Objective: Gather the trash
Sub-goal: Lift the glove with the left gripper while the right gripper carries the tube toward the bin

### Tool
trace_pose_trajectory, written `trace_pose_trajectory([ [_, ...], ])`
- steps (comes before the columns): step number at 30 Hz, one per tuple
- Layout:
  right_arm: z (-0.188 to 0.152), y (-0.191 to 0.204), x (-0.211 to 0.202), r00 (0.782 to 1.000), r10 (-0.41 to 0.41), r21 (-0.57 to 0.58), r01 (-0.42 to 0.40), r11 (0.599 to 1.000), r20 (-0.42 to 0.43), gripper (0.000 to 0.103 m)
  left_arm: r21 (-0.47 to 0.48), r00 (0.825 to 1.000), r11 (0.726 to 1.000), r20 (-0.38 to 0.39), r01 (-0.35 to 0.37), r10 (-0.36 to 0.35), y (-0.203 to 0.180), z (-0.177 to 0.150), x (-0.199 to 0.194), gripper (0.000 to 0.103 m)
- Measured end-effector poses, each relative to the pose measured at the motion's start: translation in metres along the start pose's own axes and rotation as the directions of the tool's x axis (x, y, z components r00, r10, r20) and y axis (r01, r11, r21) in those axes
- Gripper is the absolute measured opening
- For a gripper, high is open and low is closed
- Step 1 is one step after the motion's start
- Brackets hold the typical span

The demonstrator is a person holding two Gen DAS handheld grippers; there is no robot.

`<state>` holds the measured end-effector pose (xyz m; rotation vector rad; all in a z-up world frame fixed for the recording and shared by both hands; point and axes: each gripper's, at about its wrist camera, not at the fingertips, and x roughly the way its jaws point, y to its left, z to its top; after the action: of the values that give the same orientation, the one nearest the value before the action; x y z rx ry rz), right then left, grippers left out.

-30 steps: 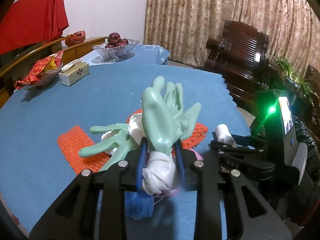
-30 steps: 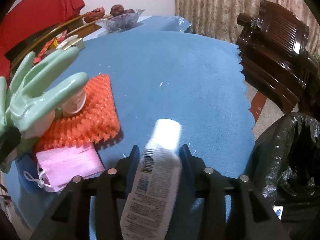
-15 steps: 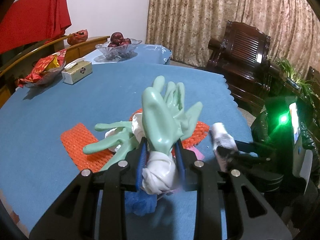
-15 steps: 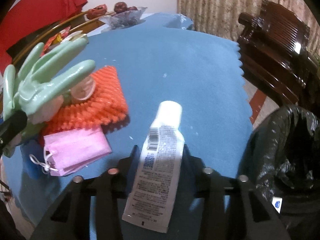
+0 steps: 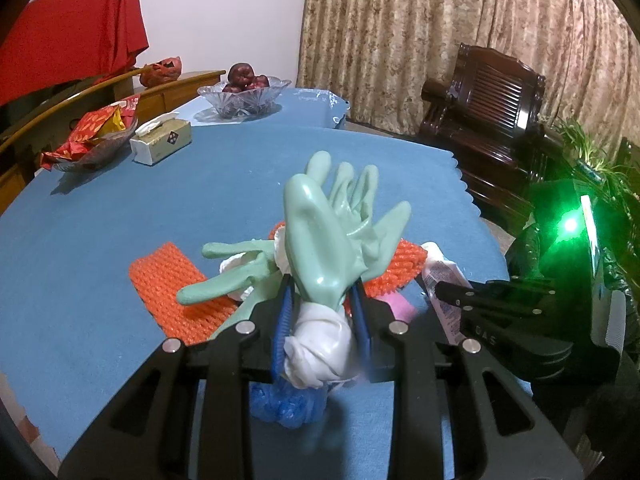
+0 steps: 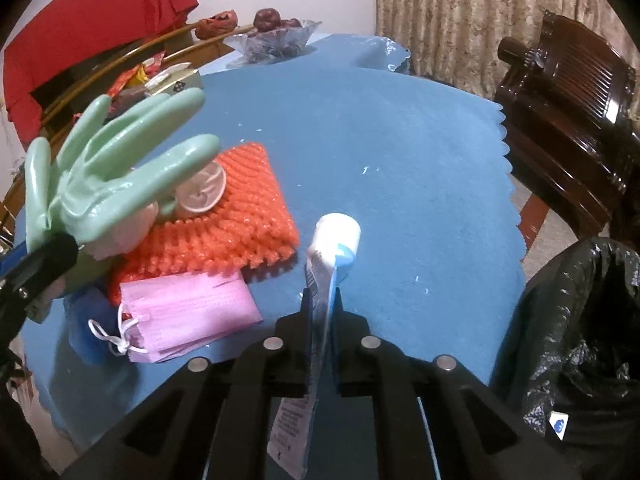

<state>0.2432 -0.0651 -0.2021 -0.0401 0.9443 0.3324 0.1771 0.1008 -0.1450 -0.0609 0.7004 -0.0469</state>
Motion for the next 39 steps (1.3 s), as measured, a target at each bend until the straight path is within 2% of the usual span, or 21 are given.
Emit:
trace_pose_trajectory([
  [2,-0.001,-0.003,0.004,0.999,0.028,0.038,-0.027,0.999,-0.025,0.007,0.001,1.0,1.0,0.0,0.0,0.0,-0.001,0.0,-0.001,0.027],
  [4,-0.001,-0.003,0.001,0.999,0.033,0.034,-0.033,0.999,-0.015,0.002,0.0,1.0,1.0,0.0,-0.001,0.001,-0.001,0.0,-0.001,0.027],
  [14,0.012,-0.013,-0.067,0.991,0.073,0.07,-0.081,0.994,0.117,0.002,0.011,0.999,1.0,0.034,0.018,-0.018,-0.017,0.01,-0.021,0.027],
  [27,-0.01,-0.061,-0.171,0.965,-0.034,0.119,0.003,0.993,0.261,0.002,0.074,0.988,0.991,0.1,0.108,-0.115,-0.08,0.021,-0.068,0.027],
  [33,-0.026,-0.09,-0.2,0.954,-0.104,0.169,0.058,0.984,0.282,0.002,0.127,0.978,0.976,0.092,0.174,-0.186,-0.12,0.019,-0.076,0.027],
  [39,-0.054,-0.136,-0.22,0.945,-0.194,0.25,0.127,0.96,0.263,0.002,0.18,0.962,0.951,0.056,0.253,-0.267,-0.165,0.016,-0.068,0.027],
])
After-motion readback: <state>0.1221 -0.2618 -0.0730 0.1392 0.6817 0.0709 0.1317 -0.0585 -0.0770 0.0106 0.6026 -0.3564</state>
